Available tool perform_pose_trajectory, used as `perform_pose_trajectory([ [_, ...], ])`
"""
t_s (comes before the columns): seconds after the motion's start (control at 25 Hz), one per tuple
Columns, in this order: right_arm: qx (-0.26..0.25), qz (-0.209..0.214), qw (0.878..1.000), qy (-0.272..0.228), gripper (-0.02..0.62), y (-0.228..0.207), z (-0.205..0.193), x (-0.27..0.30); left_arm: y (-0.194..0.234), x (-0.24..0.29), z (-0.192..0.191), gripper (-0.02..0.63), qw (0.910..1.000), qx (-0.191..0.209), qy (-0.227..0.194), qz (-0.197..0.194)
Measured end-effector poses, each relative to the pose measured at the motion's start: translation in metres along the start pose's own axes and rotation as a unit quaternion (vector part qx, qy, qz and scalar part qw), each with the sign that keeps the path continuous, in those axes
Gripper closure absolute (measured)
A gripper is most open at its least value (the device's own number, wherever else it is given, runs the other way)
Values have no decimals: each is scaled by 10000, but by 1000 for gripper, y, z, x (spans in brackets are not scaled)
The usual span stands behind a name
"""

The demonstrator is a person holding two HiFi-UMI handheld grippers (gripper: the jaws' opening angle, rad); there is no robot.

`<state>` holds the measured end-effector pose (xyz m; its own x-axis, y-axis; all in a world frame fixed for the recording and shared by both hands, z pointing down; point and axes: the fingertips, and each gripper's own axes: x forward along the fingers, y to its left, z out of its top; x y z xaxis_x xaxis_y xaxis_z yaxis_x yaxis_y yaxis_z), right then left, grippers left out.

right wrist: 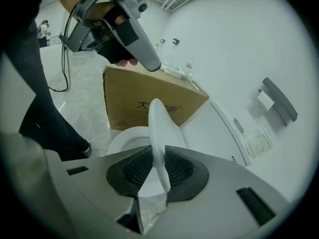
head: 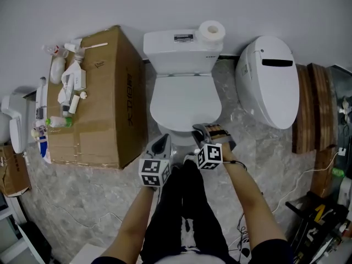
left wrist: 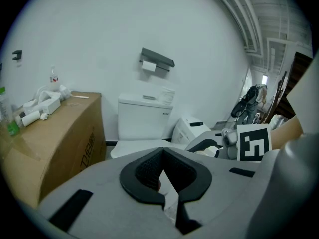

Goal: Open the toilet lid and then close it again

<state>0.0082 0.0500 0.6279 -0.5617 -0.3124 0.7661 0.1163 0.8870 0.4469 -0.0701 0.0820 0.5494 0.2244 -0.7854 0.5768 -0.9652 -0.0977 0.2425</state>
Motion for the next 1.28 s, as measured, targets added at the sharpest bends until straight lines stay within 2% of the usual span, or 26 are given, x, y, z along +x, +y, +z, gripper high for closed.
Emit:
perform_pose_trajectory([
  [0.28, -169, 148, 9996, 149, 535, 24, -7, 8, 3, 5, -2, 601, 10000, 47, 2, -23],
  [0.48, -235, 282, 9990, 248, 532, 39, -13, 12, 4, 4, -17, 601, 9998, 121, 166, -23],
  [0.84, -282, 261, 9989, 276, 528, 58, -19, 22, 5, 11, -68, 600, 9959, 630, 631, -132],
  [1.0, -278, 214, 9990, 274, 526, 65, -21, 24, 6, 13, -88, 598, 9929, 836, 840, -66],
  [1.12, -261, 119, 9993, 259, 526, 66, -22, 26, 7, 20, -107, 490, 9891, 930, 1135, -130],
  [1.28, -217, 48, 9995, 234, 526, 68, -22, 27, 9, 31, -134, 452, 9723, 1755, 1541, -45],
])
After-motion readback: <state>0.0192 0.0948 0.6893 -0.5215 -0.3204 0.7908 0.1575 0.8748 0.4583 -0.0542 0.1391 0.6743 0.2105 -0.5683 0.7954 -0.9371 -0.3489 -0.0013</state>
